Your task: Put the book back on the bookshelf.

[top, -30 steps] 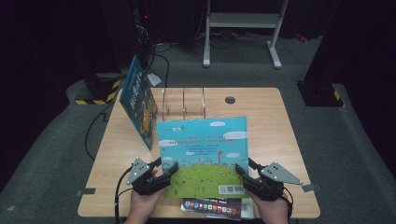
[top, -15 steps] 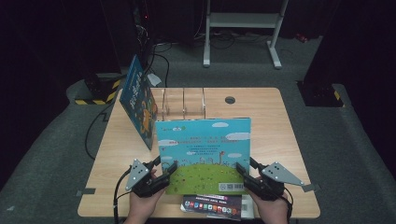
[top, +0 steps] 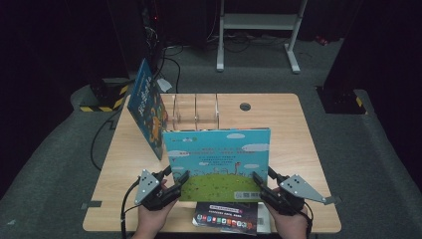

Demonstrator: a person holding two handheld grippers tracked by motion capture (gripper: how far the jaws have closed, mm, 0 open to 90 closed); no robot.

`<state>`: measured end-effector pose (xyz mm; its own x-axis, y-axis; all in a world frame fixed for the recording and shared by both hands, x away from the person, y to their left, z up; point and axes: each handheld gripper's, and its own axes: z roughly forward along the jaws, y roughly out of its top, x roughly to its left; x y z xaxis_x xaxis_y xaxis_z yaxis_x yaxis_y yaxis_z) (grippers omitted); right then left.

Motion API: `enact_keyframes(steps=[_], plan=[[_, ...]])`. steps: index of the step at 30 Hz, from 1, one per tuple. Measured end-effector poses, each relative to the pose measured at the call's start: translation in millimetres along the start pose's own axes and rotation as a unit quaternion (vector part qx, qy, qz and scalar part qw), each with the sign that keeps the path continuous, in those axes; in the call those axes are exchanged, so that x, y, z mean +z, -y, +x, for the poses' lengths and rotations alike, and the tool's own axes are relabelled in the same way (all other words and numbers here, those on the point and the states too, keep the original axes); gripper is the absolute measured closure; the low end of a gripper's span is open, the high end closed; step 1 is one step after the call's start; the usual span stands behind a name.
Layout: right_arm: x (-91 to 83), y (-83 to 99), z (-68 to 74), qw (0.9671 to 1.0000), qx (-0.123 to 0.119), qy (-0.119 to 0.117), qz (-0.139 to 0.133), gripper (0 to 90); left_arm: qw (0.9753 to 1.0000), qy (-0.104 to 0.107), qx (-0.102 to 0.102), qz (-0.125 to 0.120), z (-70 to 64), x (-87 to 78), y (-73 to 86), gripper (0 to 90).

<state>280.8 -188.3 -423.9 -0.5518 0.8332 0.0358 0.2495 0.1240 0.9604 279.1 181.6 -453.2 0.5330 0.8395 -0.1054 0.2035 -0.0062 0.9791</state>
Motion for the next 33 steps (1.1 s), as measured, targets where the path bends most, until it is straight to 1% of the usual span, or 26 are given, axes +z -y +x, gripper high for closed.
enact_keyframes(steps=[2, 5, 9, 10, 11, 14, 16, 18, 21, 22, 23, 24, 27, 29, 30, 33], plan=[[-1.1, -0.8, 0.0, 1.0000, 0.001, 0.002, -0.003, 54.6, 1.0000, 0.001, 0.000, -0.001, -0.4, -0.3, -0.8, 45.7], [-2.8, -2.1, 0.7, 0.9999, -0.004, 0.007, -0.010, 54.8, 1.0000, 0.000, 0.000, -0.002, -1.6, 0.0, -1.7, 46.7], [-4.7, -3.4, 1.1, 0.9998, -0.009, 0.011, -0.014, 55.1, 1.0000, -0.002, 0.004, -0.002, -3.5, 0.9, -4.0, 47.8], [-5.5, -3.9, 1.3, 0.9997, -0.011, 0.014, -0.017, 54.9, 0.9999, -0.004, 0.010, -0.004, -4.8, 1.5, -4.9, 47.7], [-6.0, -3.9, 0.9, 0.9996, -0.012, 0.016, -0.018, 54.9, 0.9999, -0.003, 0.010, -0.003, -5.3, 2.2, -5.3, 47.8], [-7.3, -3.7, -0.5, 0.9995, -0.008, 0.021, -0.021, 54.8, 1.0000, -0.001, 0.008, -0.001, -6.7, 4.4, -6.9, 47.8], [-8.3, -3.8, -0.8, 0.9994, -0.008, 0.024, -0.026, 54.7, 0.9998, -0.001, 0.017, -0.006, -7.5, 5.6, -8.7, 47.8], [-9.5, -4.4, -1.9, 0.9992, -0.010, 0.025, -0.030, 54.6, 0.9998, 0.002, 0.019, -0.008, -7.3, 7.7, -12.1, 47.9], [-8.2, -5.6, -3.8, 0.9991, -0.004, 0.028, -0.033, 54.6, 0.9997, 0.001, 0.023, -0.008, -6.7, 10.0, -15.6, 47.8], [-7.3, -6.0, -4.5, 0.9990, -0.002, 0.029, -0.034, 54.6, 0.9996, 0.001, 0.026, -0.009, -5.2, 13.6, -17.9, 47.9], [-7.3, -6.0, -4.5, 0.9990, -0.002, 0.029, -0.034, 54.6, 0.9996, 0.001, 0.026, -0.009, -5.2, 13.6, -17.9, 47.9], [-4.8, -7.3, -6.5, 0.9988, -0.005, 0.032, -0.036, 54.5, 0.9996, 0.003, 0.025, -0.009, -4.0, 16.0, -18.6, 47.9], [-0.8, -11.2, -9.3, 0.9986, -0.005, 0.038, -0.035, 54.3, 0.9996, 0.009, 0.026, -0.006, 2.4, 25.6, -23.3, 48.0], [3.1, -14.9, -11.4, 0.9983, -0.007, 0.041, -0.040, 54.2, 0.9995, 0.009, 0.027, -0.009, 4.1, 28.0, -25.2, 47.9], [5.9, -17.4, -12.6, 0.9983, -0.006, 0.041, -0.040, 53.9, 0.9995, 0.007, 0.030, -0.012, 7.9, 32.3, -29.6, 48.0], [14.7, -24.9, -16.4, 0.9982, -0.010, 0.042, -0.041, 54.0, 0.9993, 0.005, 0.032, -0.019, 15.1, 38.9, -32.9, 48.0]])
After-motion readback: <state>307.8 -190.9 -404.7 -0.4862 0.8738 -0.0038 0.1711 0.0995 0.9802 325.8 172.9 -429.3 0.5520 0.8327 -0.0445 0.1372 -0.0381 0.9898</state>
